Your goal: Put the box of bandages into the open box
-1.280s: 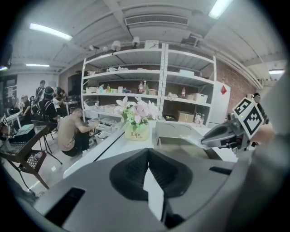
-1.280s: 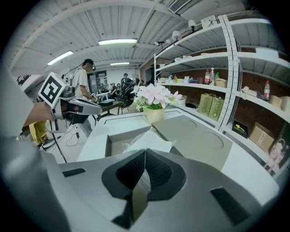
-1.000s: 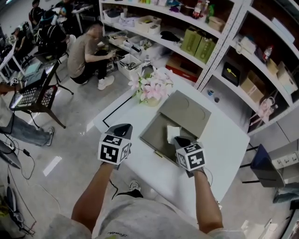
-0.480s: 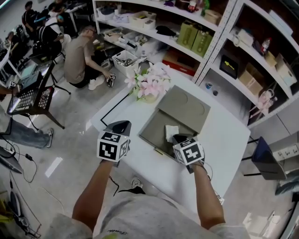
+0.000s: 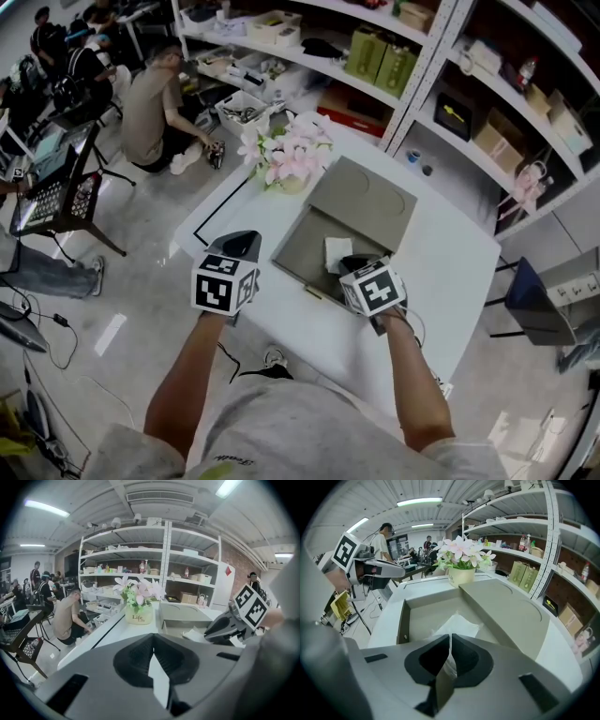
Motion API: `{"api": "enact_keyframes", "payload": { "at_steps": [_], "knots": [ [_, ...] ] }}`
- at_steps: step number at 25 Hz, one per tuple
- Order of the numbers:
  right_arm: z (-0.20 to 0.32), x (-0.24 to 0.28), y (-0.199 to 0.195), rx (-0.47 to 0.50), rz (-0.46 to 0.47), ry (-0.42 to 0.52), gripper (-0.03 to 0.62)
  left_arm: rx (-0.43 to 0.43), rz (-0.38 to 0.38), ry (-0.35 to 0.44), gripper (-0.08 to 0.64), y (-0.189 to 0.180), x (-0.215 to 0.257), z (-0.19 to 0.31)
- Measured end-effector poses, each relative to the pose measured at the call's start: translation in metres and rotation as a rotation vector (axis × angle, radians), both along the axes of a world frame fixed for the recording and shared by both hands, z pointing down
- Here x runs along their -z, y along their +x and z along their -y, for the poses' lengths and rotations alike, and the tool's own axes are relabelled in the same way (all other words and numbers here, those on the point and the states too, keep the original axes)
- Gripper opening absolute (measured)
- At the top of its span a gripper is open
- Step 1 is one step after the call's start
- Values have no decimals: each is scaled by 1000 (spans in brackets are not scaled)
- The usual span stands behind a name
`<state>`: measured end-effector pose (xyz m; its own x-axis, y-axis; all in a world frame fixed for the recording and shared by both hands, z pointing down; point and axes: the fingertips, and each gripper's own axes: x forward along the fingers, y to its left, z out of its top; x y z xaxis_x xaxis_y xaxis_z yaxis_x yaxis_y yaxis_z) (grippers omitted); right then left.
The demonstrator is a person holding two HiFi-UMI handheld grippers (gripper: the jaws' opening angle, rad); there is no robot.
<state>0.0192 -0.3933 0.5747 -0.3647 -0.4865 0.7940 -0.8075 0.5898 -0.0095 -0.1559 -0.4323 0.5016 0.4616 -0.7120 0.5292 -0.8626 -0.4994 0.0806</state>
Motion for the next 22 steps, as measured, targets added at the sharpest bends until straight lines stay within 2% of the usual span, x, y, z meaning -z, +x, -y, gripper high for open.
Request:
{"api": "enact_keyframes", "payload": {
  "at_steps": [11,22],
  "knots": [
    [-8,24,8,-18,17,80,38,-12,9,14,5,11,9,-10],
    [-41,80,28,-69,130,193,38,2,7,50,5,27,27,-49]
  ]
}}
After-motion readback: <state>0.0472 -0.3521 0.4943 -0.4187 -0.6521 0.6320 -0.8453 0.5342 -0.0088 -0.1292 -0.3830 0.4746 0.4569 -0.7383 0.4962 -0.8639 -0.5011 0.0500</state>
